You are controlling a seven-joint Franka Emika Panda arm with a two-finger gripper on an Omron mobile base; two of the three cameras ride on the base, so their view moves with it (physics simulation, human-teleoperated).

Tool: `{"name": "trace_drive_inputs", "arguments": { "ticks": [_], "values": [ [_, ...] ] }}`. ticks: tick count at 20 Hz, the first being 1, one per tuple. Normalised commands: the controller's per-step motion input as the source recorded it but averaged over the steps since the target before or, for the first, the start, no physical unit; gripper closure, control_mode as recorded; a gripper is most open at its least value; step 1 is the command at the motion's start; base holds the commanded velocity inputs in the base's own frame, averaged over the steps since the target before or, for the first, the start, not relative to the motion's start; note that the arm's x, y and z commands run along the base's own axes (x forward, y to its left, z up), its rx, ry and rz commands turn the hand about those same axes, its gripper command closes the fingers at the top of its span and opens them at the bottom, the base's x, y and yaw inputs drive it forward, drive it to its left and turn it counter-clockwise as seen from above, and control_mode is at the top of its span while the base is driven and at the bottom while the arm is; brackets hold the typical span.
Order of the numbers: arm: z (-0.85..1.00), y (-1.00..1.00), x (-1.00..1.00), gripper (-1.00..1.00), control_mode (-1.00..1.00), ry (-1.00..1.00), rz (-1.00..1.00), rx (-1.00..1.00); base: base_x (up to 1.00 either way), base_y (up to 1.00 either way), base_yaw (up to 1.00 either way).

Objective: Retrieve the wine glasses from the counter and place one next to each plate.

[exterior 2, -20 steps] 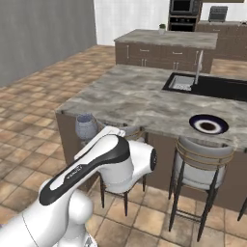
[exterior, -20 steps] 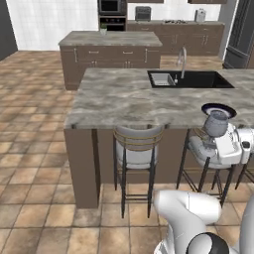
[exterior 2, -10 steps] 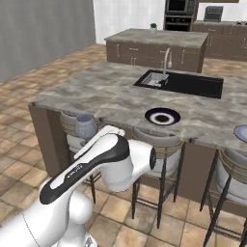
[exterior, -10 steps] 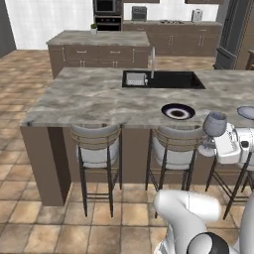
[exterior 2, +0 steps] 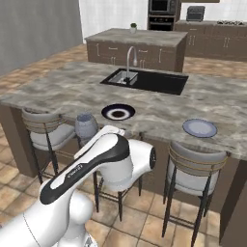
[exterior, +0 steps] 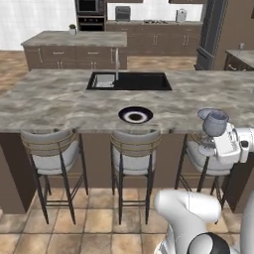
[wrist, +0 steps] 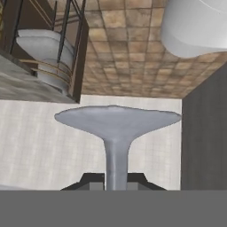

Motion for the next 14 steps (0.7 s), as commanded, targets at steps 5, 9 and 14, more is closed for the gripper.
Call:
{"name": "trace_drive_inputs", "arguments": {
  "ticks": [5, 9, 14],
  "values": [
    [0.0, 0.0, 0.0, 1.0, 1.0, 0.0, 0.0, 0.0, 0.29, -0.35, -0.11],
    [0.0, 0.0, 0.0, 1.0, 1.0, 0.0, 0.0, 0.0, 0.1, 0.21, -0.21],
    [0.0, 0.0, 0.0, 1.0, 1.0, 0.0, 0.0, 0.0, 0.02, 0.32, -0.37]
  ]
}}
